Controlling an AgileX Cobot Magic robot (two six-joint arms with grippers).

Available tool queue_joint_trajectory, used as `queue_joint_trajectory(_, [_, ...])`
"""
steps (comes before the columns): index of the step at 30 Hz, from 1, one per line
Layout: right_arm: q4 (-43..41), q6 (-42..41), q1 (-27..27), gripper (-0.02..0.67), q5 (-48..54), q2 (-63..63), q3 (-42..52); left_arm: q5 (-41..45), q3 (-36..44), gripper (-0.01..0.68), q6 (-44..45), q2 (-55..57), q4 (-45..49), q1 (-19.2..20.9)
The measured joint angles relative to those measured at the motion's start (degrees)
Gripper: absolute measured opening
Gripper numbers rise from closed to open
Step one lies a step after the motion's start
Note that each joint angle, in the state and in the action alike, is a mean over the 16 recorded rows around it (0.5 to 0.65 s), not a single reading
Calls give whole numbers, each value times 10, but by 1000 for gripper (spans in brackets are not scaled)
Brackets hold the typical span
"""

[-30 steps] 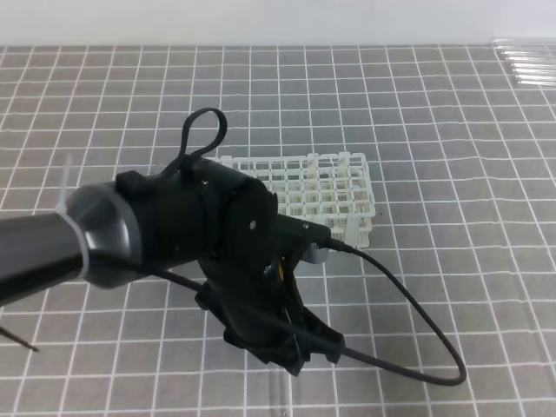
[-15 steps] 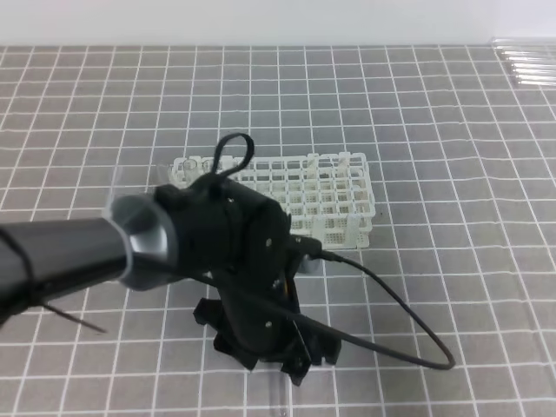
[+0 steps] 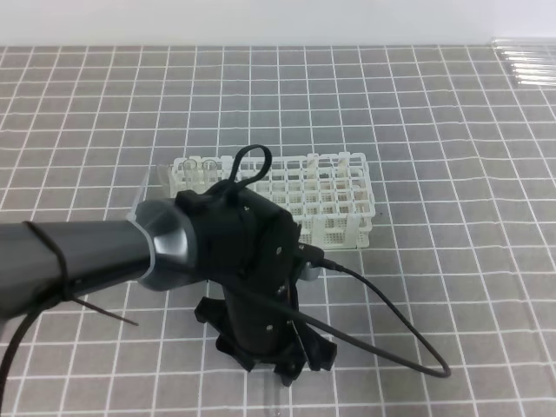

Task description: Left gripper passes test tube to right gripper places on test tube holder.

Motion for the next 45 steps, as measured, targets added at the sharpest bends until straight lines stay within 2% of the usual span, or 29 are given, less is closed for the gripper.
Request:
queue_joint_trajectory(6, [0, 0, 0, -13, 0, 0, 0, 13, -5, 258, 11, 5, 19, 0])
queue_joint_trajectory(12, [1, 0, 0, -13, 0, 0, 0, 29, -13, 129, 25, 6, 41, 0])
queue_joint_trajectory(19, [2, 0, 0, -13, 0, 0, 0, 41, -20, 58, 41, 2, 58, 0])
queue_joint_trajectory(27, [3, 0, 0, -13, 5, 0, -1, 34, -19, 65, 61, -65, 59, 0])
queue_joint_trajectory(34, [15, -2, 1, -13, 19, 1, -3, -11, 13, 53, 61, -203, 75, 0])
queue_joint_trajectory(39, [57, -28, 1, -13, 39, 13, -8, -70, 81, 53, 29, -318, 105, 0])
queue_joint_trajectory(45, [137, -83, 4, -13, 63, 52, -29, -172, 203, 59, -46, -435, 152, 0])
